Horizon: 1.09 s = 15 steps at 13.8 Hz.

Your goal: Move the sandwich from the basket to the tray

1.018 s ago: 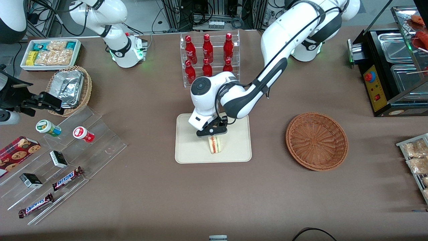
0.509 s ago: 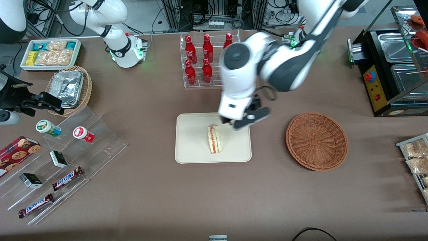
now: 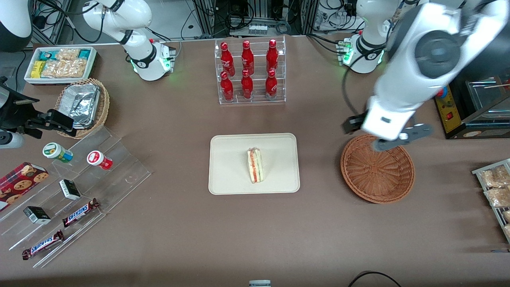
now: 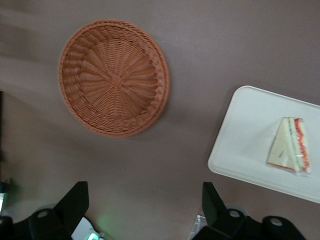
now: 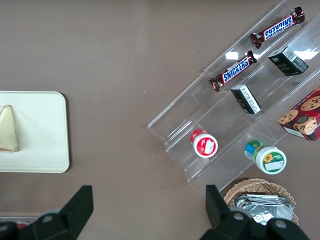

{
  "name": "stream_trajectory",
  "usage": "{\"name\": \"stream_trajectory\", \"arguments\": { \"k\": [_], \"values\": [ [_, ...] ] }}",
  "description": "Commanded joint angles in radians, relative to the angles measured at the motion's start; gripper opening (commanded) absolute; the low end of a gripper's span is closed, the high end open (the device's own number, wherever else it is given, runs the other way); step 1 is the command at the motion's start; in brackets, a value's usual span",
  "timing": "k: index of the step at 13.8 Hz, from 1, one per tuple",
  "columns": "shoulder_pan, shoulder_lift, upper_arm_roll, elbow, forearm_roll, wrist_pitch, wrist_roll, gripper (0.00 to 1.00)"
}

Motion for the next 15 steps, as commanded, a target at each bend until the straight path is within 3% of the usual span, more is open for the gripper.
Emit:
{"name": "stream_trajectory", "arguments": {
  "k": [1, 7, 12, 15],
  "values": [
    [0.110, -0.106, -0.005, -0.099, -0.048, 0.000, 0.159, 1.00],
    [0.271, -0.166, 0.015, -0.122, -0.062, -0.059, 0.475, 1.00],
    [0.026, -0.279, 0.405, -0.220, -0.114, -0.049, 0.691, 1.00],
    [0.024, -0.310, 0.426, -0.244, -0.114, -0.043, 0.724, 1.00]
  ]
}}
